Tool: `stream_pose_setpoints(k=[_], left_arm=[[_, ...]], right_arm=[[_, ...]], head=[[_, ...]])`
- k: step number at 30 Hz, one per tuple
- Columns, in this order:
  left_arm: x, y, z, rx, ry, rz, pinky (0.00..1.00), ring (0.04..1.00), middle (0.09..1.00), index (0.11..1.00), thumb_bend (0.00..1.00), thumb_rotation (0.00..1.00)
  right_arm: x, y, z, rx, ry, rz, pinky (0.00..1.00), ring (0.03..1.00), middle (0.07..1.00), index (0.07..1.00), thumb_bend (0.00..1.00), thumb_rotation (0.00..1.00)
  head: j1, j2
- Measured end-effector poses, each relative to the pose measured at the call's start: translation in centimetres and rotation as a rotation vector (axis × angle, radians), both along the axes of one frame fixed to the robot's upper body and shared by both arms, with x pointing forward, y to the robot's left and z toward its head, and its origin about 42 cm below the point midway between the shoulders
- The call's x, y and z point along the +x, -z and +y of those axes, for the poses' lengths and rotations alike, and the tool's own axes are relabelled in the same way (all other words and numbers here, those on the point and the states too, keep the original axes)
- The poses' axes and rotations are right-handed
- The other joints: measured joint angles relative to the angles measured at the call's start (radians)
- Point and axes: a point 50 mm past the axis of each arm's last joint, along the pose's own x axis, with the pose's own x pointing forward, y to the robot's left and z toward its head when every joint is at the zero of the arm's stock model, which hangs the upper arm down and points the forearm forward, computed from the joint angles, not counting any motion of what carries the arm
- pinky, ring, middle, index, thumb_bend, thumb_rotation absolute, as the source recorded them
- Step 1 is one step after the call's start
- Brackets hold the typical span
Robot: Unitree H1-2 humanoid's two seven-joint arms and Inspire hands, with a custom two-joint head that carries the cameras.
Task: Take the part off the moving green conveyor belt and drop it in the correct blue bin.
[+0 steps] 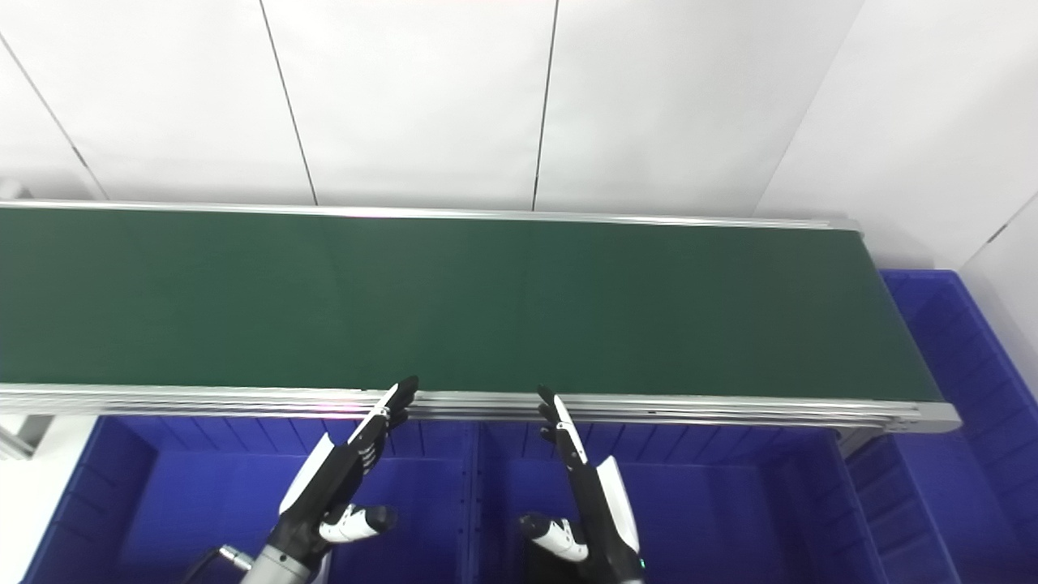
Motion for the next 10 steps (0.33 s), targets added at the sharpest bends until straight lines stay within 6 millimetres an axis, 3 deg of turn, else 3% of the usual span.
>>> stream_pose_setpoints(k=[1, 5, 10], left_arm=[[0.1, 0.0, 0.0, -0.001, 0.0, -0.001, 1.0, 1.0, 1.0, 0.996, 0.97, 0.78], [0.3, -0.3, -0.6, -0.022, -0.004, -0.005, 1.0, 1.0, 1.0, 1.0, 0.98, 0.74], [0.7, -1.1, -0.6, -0.048, -0.004, -0.024, 1.0, 1.0, 1.0, 1.0, 0.98, 0.75]], right_arm=[[0.1, 0.0, -0.1, -0.001, 0.003, -0.001, 0.82, 0.906, 0.963, 0.961, 0.91, 0.99], [0.4, -0.4, -0.5, -0.001, 0.005, -0.013, 0.81, 0.901, 0.964, 0.963, 0.91, 1.0], [0.5, -0.8, -0.6, 0.021, -0.002, -0.01, 0.81, 0.902, 0.968, 0.969, 0.9, 0.99]], head=[[0.008, 0.021], [0.028, 0.025], [0.012, -0.001]])
